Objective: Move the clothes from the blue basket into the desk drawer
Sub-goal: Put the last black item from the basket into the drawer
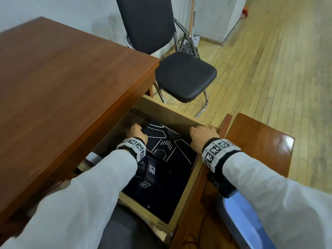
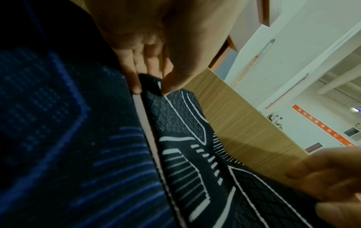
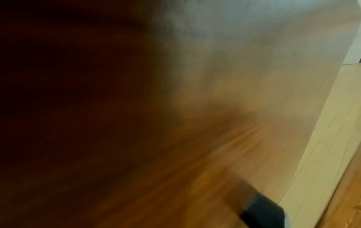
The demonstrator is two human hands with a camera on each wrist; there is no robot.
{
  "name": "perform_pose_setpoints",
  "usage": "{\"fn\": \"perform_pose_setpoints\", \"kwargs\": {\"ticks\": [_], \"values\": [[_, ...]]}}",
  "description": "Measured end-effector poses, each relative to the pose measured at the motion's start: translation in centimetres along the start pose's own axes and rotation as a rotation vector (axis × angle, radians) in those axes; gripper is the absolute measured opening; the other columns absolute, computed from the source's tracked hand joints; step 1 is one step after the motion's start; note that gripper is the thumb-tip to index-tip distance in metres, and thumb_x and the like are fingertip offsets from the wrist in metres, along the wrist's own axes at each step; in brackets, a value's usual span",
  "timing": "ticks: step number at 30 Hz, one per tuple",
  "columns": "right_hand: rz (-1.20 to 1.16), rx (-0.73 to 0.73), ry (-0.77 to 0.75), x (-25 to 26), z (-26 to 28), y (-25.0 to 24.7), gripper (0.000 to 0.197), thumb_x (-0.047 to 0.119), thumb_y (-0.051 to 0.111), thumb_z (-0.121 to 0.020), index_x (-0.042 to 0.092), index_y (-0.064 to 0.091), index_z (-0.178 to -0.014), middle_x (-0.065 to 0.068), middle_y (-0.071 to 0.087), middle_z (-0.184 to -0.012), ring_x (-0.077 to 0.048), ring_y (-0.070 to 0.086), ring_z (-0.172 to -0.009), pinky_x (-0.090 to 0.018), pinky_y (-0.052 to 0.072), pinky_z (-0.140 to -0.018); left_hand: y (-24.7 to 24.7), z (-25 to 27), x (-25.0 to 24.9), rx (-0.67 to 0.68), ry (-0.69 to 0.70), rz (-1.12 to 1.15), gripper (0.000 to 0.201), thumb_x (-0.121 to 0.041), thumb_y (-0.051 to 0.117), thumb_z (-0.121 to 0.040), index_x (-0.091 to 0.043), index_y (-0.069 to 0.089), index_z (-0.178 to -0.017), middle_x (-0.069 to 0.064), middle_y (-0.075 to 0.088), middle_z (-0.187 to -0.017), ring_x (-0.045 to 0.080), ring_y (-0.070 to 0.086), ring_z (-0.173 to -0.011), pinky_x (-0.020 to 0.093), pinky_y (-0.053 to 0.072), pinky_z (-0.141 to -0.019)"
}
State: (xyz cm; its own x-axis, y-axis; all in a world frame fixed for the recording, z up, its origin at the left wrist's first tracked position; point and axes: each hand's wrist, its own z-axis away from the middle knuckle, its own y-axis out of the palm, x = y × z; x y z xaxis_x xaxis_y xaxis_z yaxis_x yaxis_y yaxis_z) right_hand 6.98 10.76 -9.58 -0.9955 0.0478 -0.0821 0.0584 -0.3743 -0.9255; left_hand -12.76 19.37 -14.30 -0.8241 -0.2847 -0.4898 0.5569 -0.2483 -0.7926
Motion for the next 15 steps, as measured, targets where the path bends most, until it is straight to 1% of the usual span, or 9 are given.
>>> {"fn": "perform_pose_setpoints", "kwargs": {"ticks": [2, 3, 6, 8, 10, 12, 14, 15], "values": [[-0.049, -0.055, 0.009, 0.1, 0.2, -0.2, 0.029, 0.025, 0.052, -0.088, 0.012, 0.053, -0.114, -0.010, 0.059, -0.112, -0.032, 0.053, -0.109, -0.045, 0.039, -0.098, -0.3, 0.6, -0.3, -0.019, 0.028, -0.025, 0.040, -0.001, 0.053, -0.089, -0.009, 0.054, -0.127, 0.015, 0.048, -0.137, 0.032, 0.048, -0.126, 0.038, 0.040, -0.102], [-0.101, -0.102, 0.018, 0.2, 0.3, -0.3, 0.027, 0.025, 0.051, -0.088, 0.014, 0.054, -0.113, -0.009, 0.060, -0.111, -0.030, 0.053, -0.107, -0.044, 0.039, -0.096, -0.4, 0.9, -0.4, -0.023, 0.043, -0.026, 0.040, 0.000, 0.053, -0.088, -0.010, 0.054, -0.127, 0.015, 0.046, -0.136, 0.032, 0.048, -0.125, 0.038, 0.040, -0.103], [-0.232, -0.278, 0.095, 0.2, 1.6, -0.9, 0.018, 0.026, 0.050, -0.088, 0.019, 0.058, -0.103, -0.002, 0.062, -0.103, -0.024, 0.052, -0.099, -0.038, 0.038, -0.091, -1.2, 1.8, -0.6, -0.011, 0.089, -0.020, 0.039, 0.000, 0.053, -0.087, -0.011, 0.056, -0.124, 0.014, 0.048, -0.134, 0.032, 0.049, -0.123, 0.038, 0.040, -0.102], [-0.258, -0.324, 0.184, -0.2, 2.8, -1.2, 0.021, 0.030, 0.051, -0.087, 0.021, 0.059, -0.104, -0.002, 0.060, -0.104, -0.023, 0.050, -0.101, -0.037, 0.039, -0.091, -1.9, 2.4, -0.7, -0.006, 0.104, 0.005, 0.036, 0.000, 0.054, -0.087, -0.012, 0.059, -0.121, 0.012, 0.052, -0.132, 0.030, 0.051, -0.122, 0.038, 0.042, -0.102], [-0.326, -0.321, 0.288, -0.6, 4.3, -1.3, 0.031, 0.033, 0.055, -0.085, 0.020, 0.057, -0.113, -0.007, 0.053, -0.117, -0.027, 0.046, -0.110, -0.040, 0.038, -0.096, -2.5, 3.3, -0.9, 0.000, 0.112, 0.039, 0.033, -0.002, 0.055, -0.087, -0.014, 0.061, -0.117, 0.009, 0.058, -0.128, 0.028, 0.054, -0.119, 0.037, 0.046, -0.101], [-0.426, -0.324, 0.381, -0.7, 5.7, -1.5, 0.046, 0.033, 0.058, -0.083, 0.017, 0.050, -0.125, -0.012, 0.041, -0.132, -0.031, 0.038, -0.123, -0.042, 0.037, -0.101, -3.2, 4.7, -1.1, 0.003, 0.126, 0.075, 0.030, -0.003, 0.055, -0.088, -0.014, 0.062, -0.116, 0.008, 0.062, -0.125, 0.027, 0.057, -0.116, 0.037, 0.048, -0.099], [-0.548, -0.280, 0.467, -0.6, 6.6, -1.8, 0.064, 0.032, 0.061, -0.083, 0.013, 0.037, -0.139, -0.016, 0.026, -0.147, -0.037, 0.028, -0.133, -0.045, 0.034, -0.107, -3.7, 5.8, -1.6, 0.007, 0.138, 0.101, 0.029, -0.005, 0.054, -0.090, -0.015, 0.061, -0.116, 0.008, 0.064, -0.122, 0.027, 0.059, -0.113, 0.036, 0.049, -0.096], [-0.633, -0.239, 0.505, -0.4, 7.2, -2.0, 0.073, 0.033, 0.062, -0.083, 0.010, 0.029, -0.144, -0.017, 0.020, -0.151, -0.039, 0.026, -0.136, -0.046, 0.034, -0.109, -4.2, 6.5, -1.7, 0.001, 0.147, 0.115, 0.029, -0.005, 0.053, -0.090, -0.015, 0.061, -0.117, 0.008, 0.064, -0.121, 0.027, 0.060, -0.112, 0.036, 0.050, -0.094]]}}
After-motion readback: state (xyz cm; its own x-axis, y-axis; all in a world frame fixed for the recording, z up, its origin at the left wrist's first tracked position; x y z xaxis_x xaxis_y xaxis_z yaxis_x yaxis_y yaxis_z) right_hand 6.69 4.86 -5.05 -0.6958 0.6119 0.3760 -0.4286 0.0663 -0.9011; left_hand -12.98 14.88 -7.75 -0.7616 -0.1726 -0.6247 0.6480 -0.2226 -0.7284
